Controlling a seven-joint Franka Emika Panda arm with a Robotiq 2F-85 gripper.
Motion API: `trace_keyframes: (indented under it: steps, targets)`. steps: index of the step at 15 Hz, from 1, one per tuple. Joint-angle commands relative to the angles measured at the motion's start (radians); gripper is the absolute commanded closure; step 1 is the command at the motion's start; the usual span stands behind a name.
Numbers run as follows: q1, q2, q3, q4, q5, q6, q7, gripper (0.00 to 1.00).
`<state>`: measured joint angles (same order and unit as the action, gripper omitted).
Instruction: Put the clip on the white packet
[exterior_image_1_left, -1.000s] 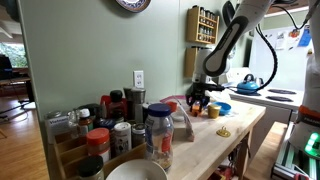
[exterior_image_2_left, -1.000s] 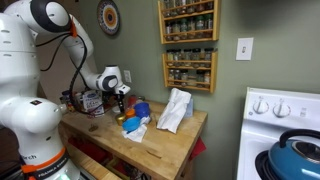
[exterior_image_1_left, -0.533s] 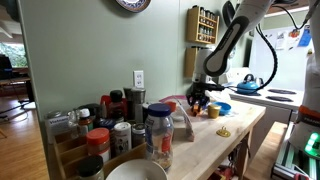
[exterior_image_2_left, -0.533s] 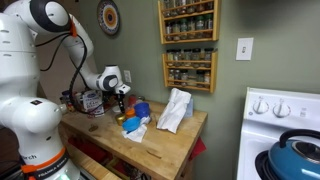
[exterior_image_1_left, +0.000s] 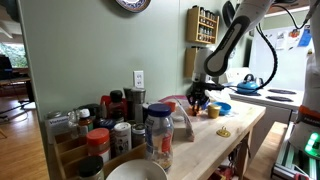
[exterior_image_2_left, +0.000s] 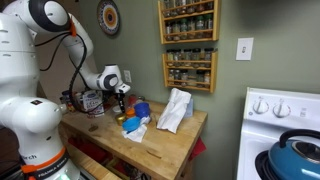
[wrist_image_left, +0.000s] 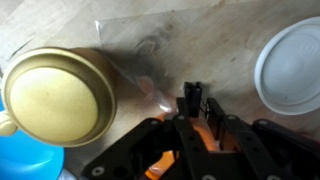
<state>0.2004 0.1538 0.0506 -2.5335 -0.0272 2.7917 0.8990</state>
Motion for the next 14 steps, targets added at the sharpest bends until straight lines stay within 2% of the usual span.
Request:
trace_keyframes:
  steps: [1,7,12,14]
  targets:
    - [0.01,-0.024,-0.01,0.0,-0.022,-0.052,0.033,0.84]
    - [-0.001,-0.078,0.02,-0.003,0.016,-0.131,0.009,0.84]
    - [-0.003,-0.146,0.07,0.002,0.082,-0.195,-0.038,0.94]
    - [0.0,-0.173,0.091,0.008,0.114,-0.223,-0.059,0.94]
